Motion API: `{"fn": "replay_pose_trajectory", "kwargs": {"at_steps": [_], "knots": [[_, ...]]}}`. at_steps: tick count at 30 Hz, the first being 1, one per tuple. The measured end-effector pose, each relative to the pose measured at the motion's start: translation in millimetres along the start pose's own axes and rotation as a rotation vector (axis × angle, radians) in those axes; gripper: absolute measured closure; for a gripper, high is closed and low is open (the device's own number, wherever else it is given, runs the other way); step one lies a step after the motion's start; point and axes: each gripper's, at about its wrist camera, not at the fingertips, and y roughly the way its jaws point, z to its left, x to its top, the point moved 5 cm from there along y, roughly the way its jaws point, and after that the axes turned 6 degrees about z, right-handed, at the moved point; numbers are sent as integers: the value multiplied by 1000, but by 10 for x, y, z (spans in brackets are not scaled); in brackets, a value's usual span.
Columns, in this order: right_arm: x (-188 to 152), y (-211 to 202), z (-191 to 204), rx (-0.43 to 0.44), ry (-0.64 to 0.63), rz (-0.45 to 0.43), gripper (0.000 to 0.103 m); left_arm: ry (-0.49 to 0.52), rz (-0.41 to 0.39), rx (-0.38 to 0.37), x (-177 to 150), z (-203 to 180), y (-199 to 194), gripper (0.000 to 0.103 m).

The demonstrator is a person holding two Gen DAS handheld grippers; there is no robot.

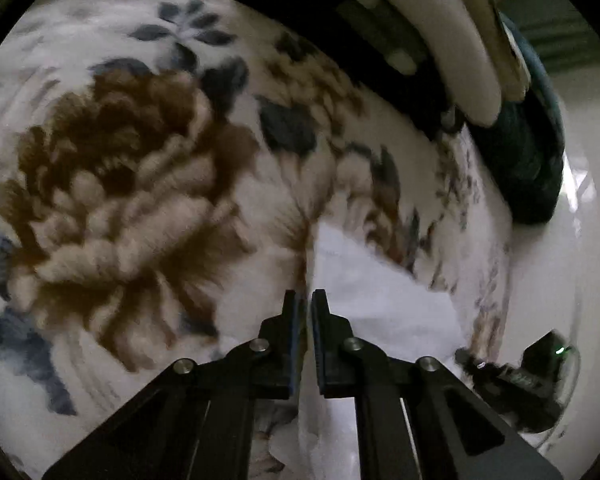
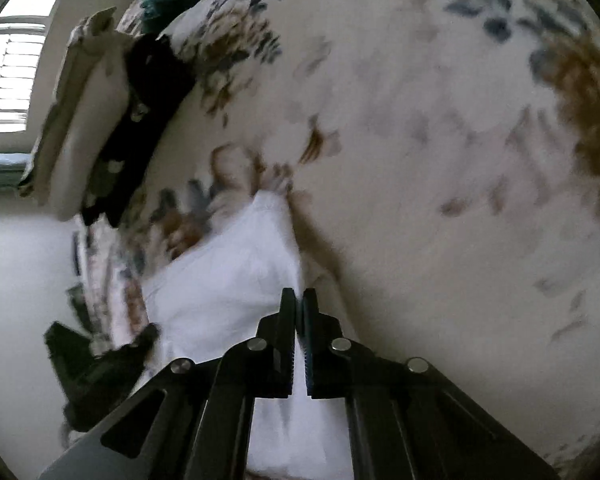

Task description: Fold small clothes

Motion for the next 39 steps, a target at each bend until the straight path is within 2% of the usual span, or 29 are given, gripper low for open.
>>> {"fn": "replay_pose_trajectory", "kwargs": {"at_steps": [1,3,4,5,6,7,10,12,13,14,15,16,17,21,24,26,28,29,31,32,33,34,35,39], "knots": [[-1,-5,22,-6,-9,28,100,-14,14,-12,0,7,-38,94],[-31,-53,47,-7,-18,59,98,-4,42,-27,-102,-43,-150,77],[-76,-118,64,-9,-36,63,91,5,48,-40,-178,-50,-205,60],[-121,-167,71,-18,-52,65,72,14,58,-48,-313,-79,-262,47],[-211,-228,60,-28,-70,71,63,19,73,-62,-447,-115,-275,43],[-296,-239,54,-23,-82,85,56,29,101,-68,-646,-133,-272,42],[-645,-189,-63,-25,-99,188,56,68,161,-29,-1052,-146,-141,42],[-838,-87,-159,-28,-90,241,56,77,167,-24,-1241,-126,-52,44],[-919,-20,-215,-18,-75,263,56,70,151,-34,-1287,-112,-37,60],[-970,32,-257,-5,-61,278,56,73,124,-44,-1321,-101,-24,100],[-1022,89,-309,2,-44,283,56,82,117,-23,-1334,-100,-14,98],[-1044,113,-341,-4,-34,277,70,93,109,-11,-1349,-96,-13,99],[-1053,118,-348,-6,-35,271,94,99,98,-11,-1354,-101,-42,99],[-1039,-1,-325,-18,-44,209,96,198,85,58,-1342,-156,-170,99],[-1025,-86,-274,-77,-100,185,97,301,122,134,-1285,-174,-152,99],[-1031,-62,-246,-122,-137,202,97,375,178,178,-1278,-135,-111,99],[-1046,-24,-264,-161,-161,222,96,359,185,202,-1246,-51,-128,99],[-1058,-7,-271,-163,-172,242,94,321,232,153,-1250,7,-137,98],[-1061,-51,-327,-82,-118,283,84,239,243,50,-1283,76,-231,94],[-1061,-90,-355,-35,-88,285,70,221,221,19,-1305,83,-273,83],[-1065,-133,-388,1,-69,279,61,204,205,-2,-1339,91,-292,74],[-1078,-174,-413,12,-69,270,55,199,197,-6,-1404,109,-280,55],[-1096,-175,-414,5,-92,273,55,210,193,9,-1449,112,-231,50],[-1203,51,-370,-60,-192,357,55,277,201,73,-1555,41,71,52]]}}
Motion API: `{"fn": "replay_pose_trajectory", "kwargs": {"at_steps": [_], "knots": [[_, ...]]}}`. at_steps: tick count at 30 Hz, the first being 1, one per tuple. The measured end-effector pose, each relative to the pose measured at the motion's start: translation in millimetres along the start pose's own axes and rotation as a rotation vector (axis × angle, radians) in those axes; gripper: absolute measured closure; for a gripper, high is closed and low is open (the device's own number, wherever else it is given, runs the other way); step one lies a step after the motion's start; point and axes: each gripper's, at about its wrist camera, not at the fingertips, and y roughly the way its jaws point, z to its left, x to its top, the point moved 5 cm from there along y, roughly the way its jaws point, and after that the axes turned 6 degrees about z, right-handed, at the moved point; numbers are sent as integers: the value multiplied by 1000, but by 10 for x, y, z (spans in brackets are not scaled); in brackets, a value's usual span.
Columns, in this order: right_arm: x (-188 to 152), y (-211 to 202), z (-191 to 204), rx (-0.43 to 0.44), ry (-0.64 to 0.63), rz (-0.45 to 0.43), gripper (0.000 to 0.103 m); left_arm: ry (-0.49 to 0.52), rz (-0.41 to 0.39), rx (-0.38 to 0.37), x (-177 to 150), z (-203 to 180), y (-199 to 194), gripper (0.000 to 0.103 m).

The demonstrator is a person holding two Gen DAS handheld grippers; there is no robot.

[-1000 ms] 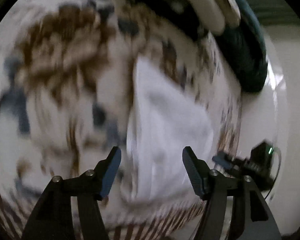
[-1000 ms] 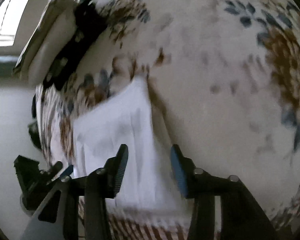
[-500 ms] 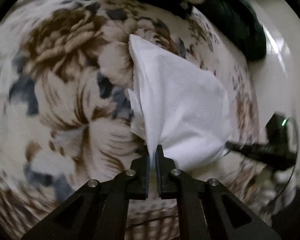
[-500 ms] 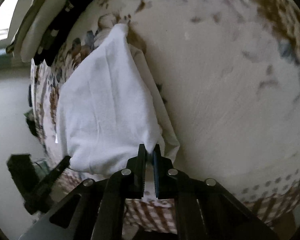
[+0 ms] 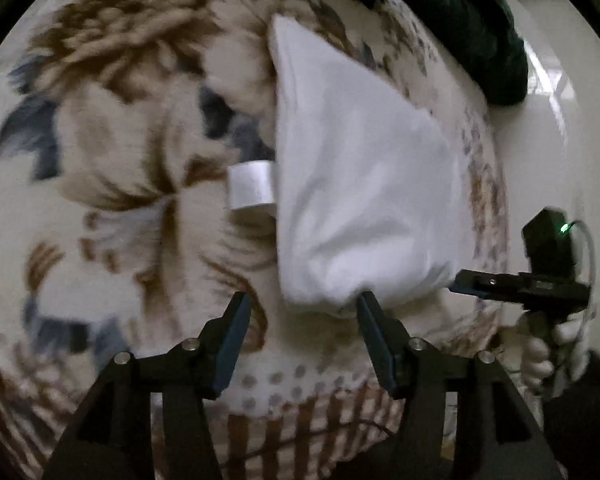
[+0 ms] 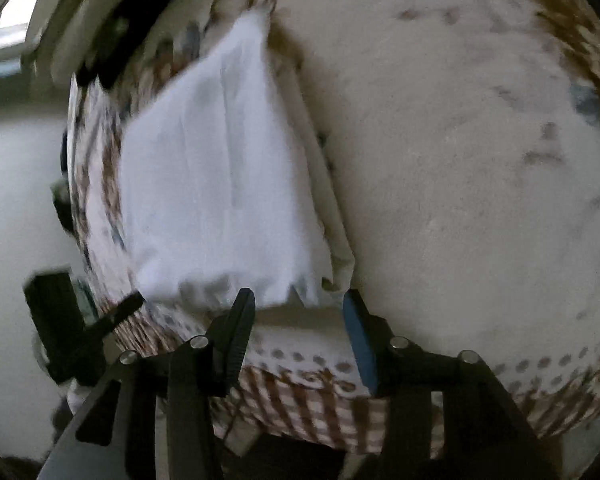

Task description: Fold small clothes

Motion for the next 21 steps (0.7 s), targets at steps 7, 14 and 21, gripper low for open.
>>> {"fn": "replay_pose_trajectory", "kwargs": {"at_steps": [7,14,21], "knots": [[22,26,87,-67,-26,-75,89,199,-7,91,-33,-287,78,94],[-59,-116,161,-129,-73,-79,89,328,148,230,-178,84,22,96],[-57,-211,-72,-4,95,-95,41,-221,29,-201,-178,488,-247,42]]}}
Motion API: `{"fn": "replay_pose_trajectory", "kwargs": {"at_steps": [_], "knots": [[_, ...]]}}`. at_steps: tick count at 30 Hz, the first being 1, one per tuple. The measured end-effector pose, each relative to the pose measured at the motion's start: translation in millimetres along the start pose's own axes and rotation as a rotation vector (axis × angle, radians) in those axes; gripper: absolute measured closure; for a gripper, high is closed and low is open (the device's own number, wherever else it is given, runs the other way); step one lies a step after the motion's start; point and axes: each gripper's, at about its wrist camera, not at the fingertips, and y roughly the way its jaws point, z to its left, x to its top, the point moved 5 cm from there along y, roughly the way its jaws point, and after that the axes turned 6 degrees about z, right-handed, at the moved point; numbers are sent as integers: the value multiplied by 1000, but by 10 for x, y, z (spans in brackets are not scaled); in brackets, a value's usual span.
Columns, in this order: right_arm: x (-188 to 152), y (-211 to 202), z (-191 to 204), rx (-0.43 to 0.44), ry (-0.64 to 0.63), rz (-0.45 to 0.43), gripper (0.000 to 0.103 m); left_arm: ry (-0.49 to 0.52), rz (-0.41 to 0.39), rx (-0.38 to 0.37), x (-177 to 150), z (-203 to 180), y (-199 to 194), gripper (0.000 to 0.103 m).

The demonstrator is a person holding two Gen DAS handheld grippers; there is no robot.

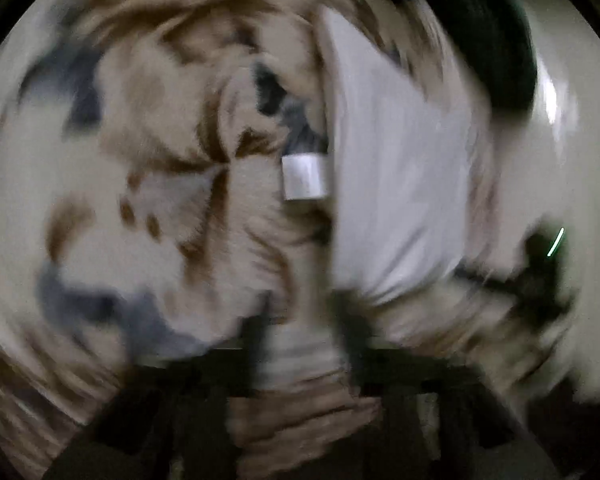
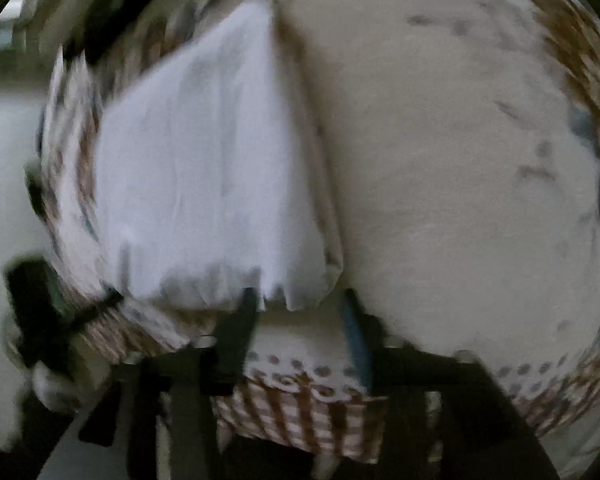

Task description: Fold small clothes

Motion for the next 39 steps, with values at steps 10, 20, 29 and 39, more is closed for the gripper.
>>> {"fn": "replay_pose_trajectory", "kwargs": {"at_steps": [10,20,29,39], "knots": [[-100,625,-166,451,331,131,36,-516,-126,-404,-154,72,761,28],[-127,215,-47,354,284,-81,85,-406,-351,-240,21,227,26,85],[-297,117,-266,313,298,-55,46,-471,-251,-286,-411,226,226,39],[-255,315,-216,368,376,-103,89,-497,-360,-351,-264,18,475,90]]}}
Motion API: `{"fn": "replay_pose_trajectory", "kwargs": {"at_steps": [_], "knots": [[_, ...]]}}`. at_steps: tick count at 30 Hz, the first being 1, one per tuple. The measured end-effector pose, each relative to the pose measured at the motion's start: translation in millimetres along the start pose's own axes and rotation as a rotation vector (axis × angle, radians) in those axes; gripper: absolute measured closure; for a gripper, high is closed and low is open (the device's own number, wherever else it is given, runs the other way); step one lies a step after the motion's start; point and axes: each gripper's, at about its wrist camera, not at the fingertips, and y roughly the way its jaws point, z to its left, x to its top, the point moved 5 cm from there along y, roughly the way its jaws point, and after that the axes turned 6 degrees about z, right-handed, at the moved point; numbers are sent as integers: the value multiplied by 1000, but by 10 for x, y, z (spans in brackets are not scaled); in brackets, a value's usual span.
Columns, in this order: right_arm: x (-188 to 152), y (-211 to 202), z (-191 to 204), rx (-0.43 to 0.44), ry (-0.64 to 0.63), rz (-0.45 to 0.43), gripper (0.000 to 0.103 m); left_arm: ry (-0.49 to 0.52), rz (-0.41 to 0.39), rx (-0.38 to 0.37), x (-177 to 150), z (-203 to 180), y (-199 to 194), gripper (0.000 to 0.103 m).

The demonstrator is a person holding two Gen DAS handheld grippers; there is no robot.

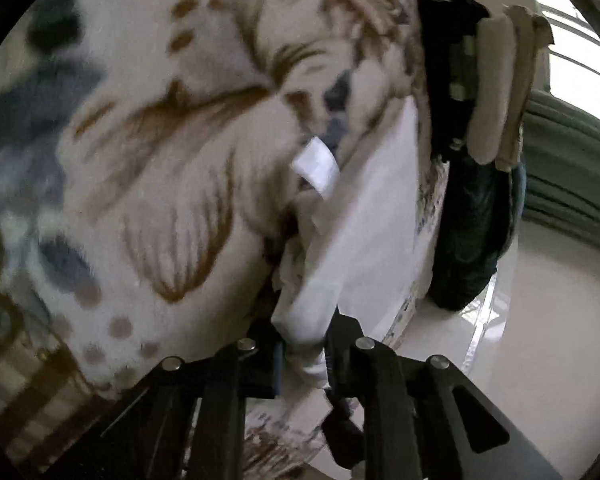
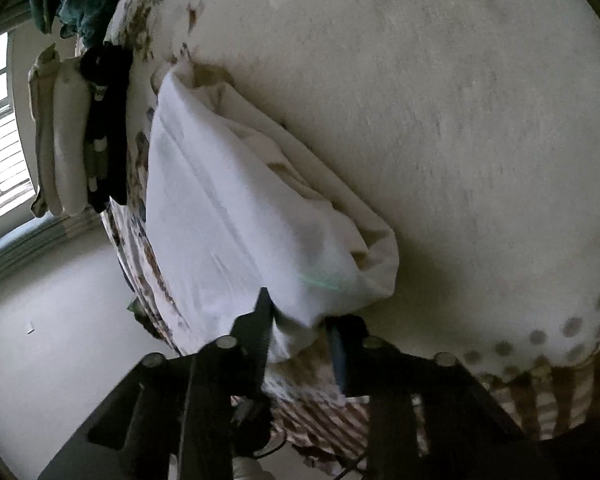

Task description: Fold small clothes

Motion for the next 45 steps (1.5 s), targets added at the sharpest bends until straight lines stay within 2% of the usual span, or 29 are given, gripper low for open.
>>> {"fn": "replay_pose_trajectory", "kwargs": {"at_steps": [4,7,9,10,11,12,13,14,15,16,18,21,25,26,27,28,29,33,36,40,43,44,45], "knots": [[-23,-50,92,-97,-53,-31,92,125,39,126,26,-127,-46,91],[0,-137,115,-178,-97,-78,95,236,39,225,212,-248,-109,94],[-8,-163,123,-217,-148,-74,95,240,22,237,343,-231,-219,96],[-7,-142,98,-196,-128,-46,94,223,37,216,367,-184,-246,95],[-7,-141,71,-159,-98,-34,90,186,56,187,385,-146,-268,92],[-9,-149,41,-128,-71,-25,80,150,68,162,382,-119,-288,88],[-10,-142,20,-119,-60,-18,69,124,84,137,358,-97,-305,63],[-17,-141,-2,-109,-50,-15,48,116,94,117,315,-87,-306,30],[-20,-135,-7,-83,-43,-21,44,112,98,93,237,-78,-305,24],[-22,-98,-20,-47,-37,-14,42,102,100,72,171,-52,-286,23],[-3,12,-63,-35,-25,16,42,62,138,20,19,3,-126,23],[77,205,-118,19,14,19,42,32,155,9,-54,41,261,23],[172,334,-52,93,16,-26,43,6,97,6,49,-39,507,23],[177,335,-29,99,14,-41,53,4,71,-9,78,-92,515,25],[177,325,-10,112,13,-55,76,11,49,-21,92,-146,498,34],[174,322,16,122,14,-64,81,33,25,-22,102,-212,464,64],[164,301,49,129,15,-71,84,51,15,-5,110,-255,442,87],[49,146,292,97,-57,-93,87,116,-19,5,89,-520,247,88],[-75,-89,551,115,-76,-104,87,146,-38,2,82,-855,88,88],[-175,-443,1184,130,-143,-140,88,201,-49,-25,99,-1551,-99,88],[-130,-682,1724,146,-191,-167,88,243,-52,-47,160,-1929,-253,88],[-105,-749,1866,152,-204,-175,88,258,-59,-61,223,-2170,-291,88],[-75,-813,2047,162,-221,-181,88,269,-64,-67,247,-2211,-398,88]]}}
